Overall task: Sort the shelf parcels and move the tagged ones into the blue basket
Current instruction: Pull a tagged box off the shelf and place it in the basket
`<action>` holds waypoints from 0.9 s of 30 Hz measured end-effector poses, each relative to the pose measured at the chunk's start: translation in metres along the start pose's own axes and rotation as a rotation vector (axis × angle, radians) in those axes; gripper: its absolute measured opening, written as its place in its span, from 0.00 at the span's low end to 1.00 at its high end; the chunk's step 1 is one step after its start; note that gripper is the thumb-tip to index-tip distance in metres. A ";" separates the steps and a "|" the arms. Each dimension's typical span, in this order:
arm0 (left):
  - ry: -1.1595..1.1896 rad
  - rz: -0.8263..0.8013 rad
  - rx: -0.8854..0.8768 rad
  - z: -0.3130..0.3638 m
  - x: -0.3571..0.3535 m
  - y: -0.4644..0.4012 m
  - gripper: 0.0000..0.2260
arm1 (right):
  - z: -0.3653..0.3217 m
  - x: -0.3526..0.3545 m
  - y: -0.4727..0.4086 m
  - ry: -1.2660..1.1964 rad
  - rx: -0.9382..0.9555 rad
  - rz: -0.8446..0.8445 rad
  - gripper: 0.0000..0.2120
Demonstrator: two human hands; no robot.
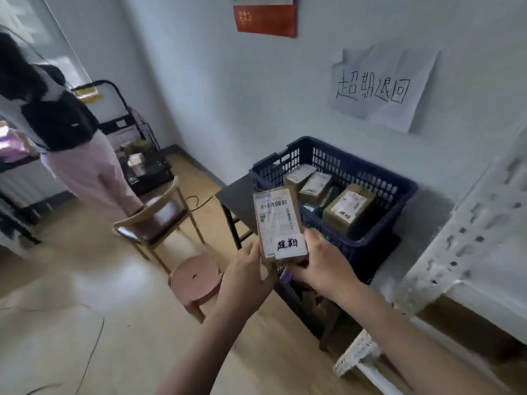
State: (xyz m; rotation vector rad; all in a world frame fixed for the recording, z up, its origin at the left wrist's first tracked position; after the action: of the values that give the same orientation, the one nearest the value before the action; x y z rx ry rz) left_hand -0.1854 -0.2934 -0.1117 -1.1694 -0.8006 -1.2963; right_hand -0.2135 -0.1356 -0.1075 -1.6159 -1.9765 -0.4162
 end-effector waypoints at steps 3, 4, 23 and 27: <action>-0.015 -0.014 -0.128 -0.009 0.005 -0.075 0.28 | -0.003 0.021 -0.047 0.014 -0.046 0.141 0.29; -0.008 -0.023 -0.168 -0.008 0.002 -0.101 0.28 | 0.000 0.029 -0.061 0.006 -0.066 0.193 0.28; -0.064 -0.412 -0.691 0.039 -0.155 -0.375 0.22 | 0.158 0.065 -0.217 0.020 -0.526 0.512 0.28; -0.074 -0.475 -0.809 0.035 -0.186 -0.395 0.22 | 0.188 0.054 -0.231 -0.008 -0.618 0.524 0.28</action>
State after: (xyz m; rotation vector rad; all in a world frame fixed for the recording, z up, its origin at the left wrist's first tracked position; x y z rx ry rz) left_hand -0.5936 -0.1619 -0.2012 -1.7250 -0.6320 -2.0918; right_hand -0.4844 -0.0410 -0.2036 -2.4210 -1.4029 -0.8560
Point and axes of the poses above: each hand's wrist, its own y-axis away from the middle knuckle, its own x-axis out of the back of the hand, z = x × y, the point moved 8 cm from there along -y, towards the middle knuckle, and after that the axes turned 15 degrees about -y, right-handed, at the moved point
